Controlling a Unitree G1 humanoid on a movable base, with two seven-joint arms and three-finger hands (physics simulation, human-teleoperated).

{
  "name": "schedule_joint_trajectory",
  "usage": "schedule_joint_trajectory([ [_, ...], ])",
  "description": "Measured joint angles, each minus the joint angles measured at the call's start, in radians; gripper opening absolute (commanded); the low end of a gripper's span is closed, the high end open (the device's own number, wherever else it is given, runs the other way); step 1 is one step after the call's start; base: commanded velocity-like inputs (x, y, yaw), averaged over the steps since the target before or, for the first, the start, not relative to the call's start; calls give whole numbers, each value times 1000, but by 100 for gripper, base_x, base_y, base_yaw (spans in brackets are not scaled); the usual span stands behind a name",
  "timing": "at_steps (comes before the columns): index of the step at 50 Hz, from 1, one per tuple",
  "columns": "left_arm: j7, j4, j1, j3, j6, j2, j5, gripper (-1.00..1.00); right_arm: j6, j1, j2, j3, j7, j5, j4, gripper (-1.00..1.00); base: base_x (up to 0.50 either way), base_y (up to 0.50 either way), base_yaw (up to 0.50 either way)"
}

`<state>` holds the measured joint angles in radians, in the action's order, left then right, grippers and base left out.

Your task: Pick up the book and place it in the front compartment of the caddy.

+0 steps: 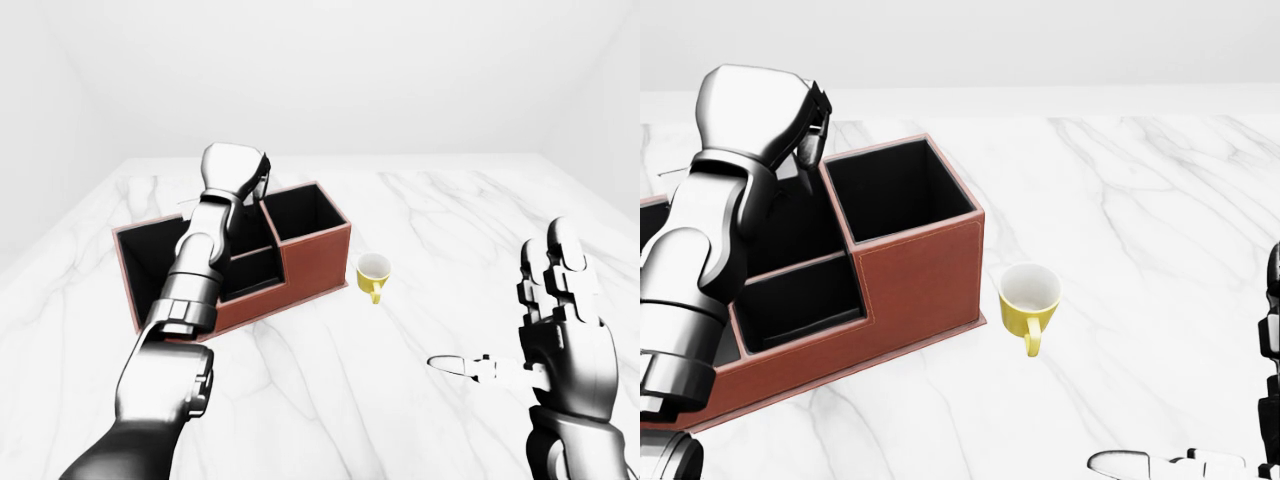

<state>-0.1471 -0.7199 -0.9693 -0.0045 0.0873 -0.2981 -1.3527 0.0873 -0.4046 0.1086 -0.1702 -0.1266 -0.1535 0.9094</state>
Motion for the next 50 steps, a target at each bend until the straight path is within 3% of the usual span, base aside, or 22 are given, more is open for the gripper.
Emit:
schedule_joint_trajectory([
  [10,-109,-204,-68,-24,0,7,-3,-100,0,1,-2,0,1,1,-3,100,0,0,0],
  [25,-194,-402,-123,-51,-9,13,-8,-100,0,3,-2,-2,1,2,-5,100,0,0,0],
  [50,-324,-544,-191,-51,-44,30,5,-100,0,4,-1,-4,0,2,-4,100,0,0,0],
])
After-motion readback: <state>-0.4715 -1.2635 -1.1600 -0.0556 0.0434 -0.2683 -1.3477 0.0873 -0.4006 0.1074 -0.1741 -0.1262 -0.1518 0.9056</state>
